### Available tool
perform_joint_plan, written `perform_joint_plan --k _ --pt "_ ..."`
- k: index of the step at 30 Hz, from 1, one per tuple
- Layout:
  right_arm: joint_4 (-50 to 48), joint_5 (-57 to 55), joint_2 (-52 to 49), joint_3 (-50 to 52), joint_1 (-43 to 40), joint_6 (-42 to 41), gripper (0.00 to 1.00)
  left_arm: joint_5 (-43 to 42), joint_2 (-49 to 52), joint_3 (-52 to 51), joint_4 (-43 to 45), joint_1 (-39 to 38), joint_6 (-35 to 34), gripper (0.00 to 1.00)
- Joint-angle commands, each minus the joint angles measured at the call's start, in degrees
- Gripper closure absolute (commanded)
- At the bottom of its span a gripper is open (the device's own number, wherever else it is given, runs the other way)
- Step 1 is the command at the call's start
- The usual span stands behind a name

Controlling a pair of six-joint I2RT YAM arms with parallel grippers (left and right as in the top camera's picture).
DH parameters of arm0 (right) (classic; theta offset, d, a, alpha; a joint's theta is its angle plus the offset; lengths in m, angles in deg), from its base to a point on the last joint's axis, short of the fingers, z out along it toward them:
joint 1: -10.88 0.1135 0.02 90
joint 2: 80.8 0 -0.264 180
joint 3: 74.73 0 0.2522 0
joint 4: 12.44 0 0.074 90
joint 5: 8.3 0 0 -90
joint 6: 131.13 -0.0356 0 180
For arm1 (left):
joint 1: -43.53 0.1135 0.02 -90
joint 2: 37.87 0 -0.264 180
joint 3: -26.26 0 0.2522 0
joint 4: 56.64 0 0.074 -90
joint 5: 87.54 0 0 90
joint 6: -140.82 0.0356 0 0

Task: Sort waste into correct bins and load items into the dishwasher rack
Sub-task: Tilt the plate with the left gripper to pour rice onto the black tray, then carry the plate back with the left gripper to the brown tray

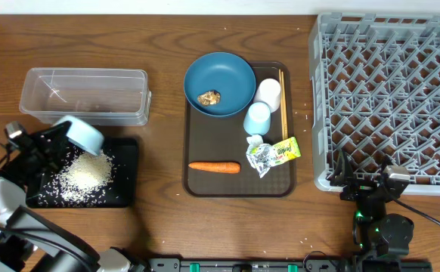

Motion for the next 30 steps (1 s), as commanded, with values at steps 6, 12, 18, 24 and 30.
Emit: perform_joint_plan --k 6,12,18,24,30 --pt "0.2 0.4 0.1 0.1 -0.9 0.2 0.01 -3.8 -4.2 0.3 1.6 1.6 -3.3 0.94" --pt "0.2 0.4 0.1 0.1 -0.9 0.2 0.01 -3.7 -11.7 0.3 4.9 1.5 -2.5 0.94" --pt "0.2 0.4 0.1 0.1 -0.9 0.2 0.01 0.9 -22.9 0.4 5.6 -0.8 -4.2 0.94" --pt "0.2 0.4 0.1 0.1 -0.9 0.2 0.01 5.2 -28.5 0.4 5.6 -10.5 -4.4 0.94" --pt "0.2 0.4 0.1 0.1 -0.9 0.2 0.01 15.6 -29.0 0.4 4.2 -23.5 -5.0 0.94"
